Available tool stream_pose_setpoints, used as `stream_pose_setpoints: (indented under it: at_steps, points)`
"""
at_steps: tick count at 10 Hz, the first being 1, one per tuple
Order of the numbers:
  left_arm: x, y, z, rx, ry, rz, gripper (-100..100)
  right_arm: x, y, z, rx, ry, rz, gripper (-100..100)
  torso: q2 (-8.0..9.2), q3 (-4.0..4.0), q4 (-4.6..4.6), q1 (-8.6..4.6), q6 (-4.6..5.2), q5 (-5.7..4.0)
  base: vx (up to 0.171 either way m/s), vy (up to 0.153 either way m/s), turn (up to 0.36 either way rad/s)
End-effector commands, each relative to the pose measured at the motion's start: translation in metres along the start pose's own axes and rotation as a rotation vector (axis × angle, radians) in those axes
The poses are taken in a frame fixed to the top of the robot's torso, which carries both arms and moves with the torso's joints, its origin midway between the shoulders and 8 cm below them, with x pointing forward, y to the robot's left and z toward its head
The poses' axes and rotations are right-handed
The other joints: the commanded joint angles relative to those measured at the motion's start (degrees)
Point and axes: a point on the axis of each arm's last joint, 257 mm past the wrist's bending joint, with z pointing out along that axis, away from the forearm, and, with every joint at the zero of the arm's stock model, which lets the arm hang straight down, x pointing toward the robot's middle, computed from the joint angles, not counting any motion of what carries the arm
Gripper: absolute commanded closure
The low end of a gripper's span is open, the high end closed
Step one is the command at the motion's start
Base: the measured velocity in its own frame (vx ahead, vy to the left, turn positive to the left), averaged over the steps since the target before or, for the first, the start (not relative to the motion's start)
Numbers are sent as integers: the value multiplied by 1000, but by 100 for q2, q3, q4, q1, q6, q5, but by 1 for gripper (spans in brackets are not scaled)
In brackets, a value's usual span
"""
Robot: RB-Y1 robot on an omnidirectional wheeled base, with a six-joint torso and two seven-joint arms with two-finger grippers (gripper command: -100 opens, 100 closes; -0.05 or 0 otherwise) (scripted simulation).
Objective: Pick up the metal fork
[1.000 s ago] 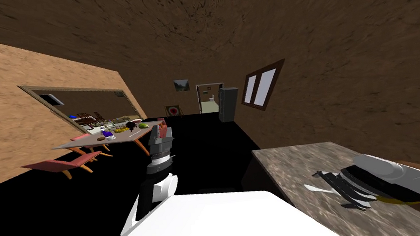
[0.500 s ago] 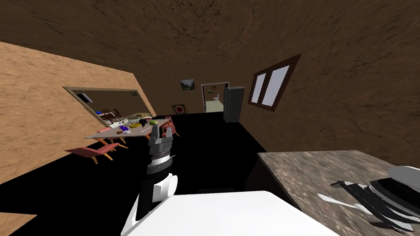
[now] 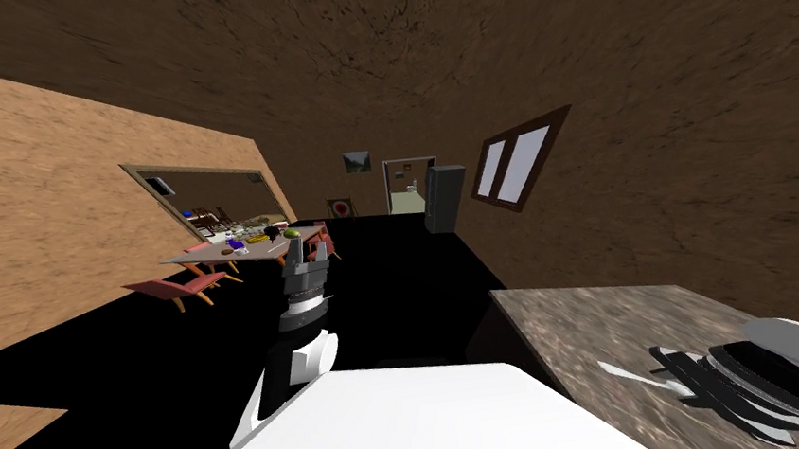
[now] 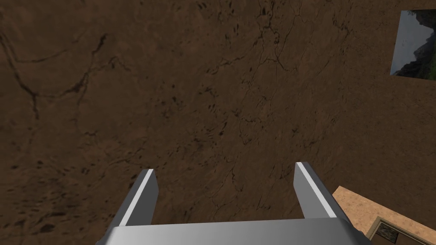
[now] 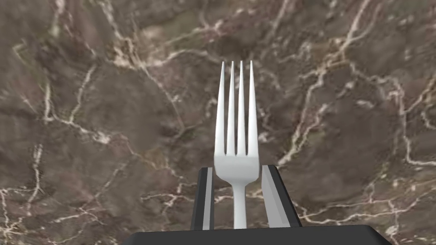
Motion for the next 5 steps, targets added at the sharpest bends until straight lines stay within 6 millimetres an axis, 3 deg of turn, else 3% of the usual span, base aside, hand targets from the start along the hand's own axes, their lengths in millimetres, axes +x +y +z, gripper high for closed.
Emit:
stream_pose_setpoints:
  at_steps: [1, 2, 3, 4, 5]
  points:
    - [0, 0, 0, 0, 0, 0, 0, 0, 0, 0, 0, 0, 0, 100, 0, 0, 0, 0, 0, 0, 0, 0, 0]
    - [0, 0, 0, 0, 0, 0, 0, 0, 0, 0, 0, 0, 0, 100, 1, 0, 0, 0, 0, 0, 0, 0, 0]
    - [0, 0, 0, 0, 0, 0, 0, 0, 0, 0, 0, 0, 0, 0, 0, 0, 0, -1, -1, 0, 0, 0, 0]
    - [0, 0, 0, 0, 0, 0, 0, -14, -3, 8, -28, -16, -26, 100, 0, 0, 0, -2, -1, -1, 29, -23, -235]
    - [0, 0, 0, 0, 0, 0, 0, -34, -13, 15, -40, -44, -51, 100, -6, -5, -4, -13, 11, -9, 58, -53, -376]
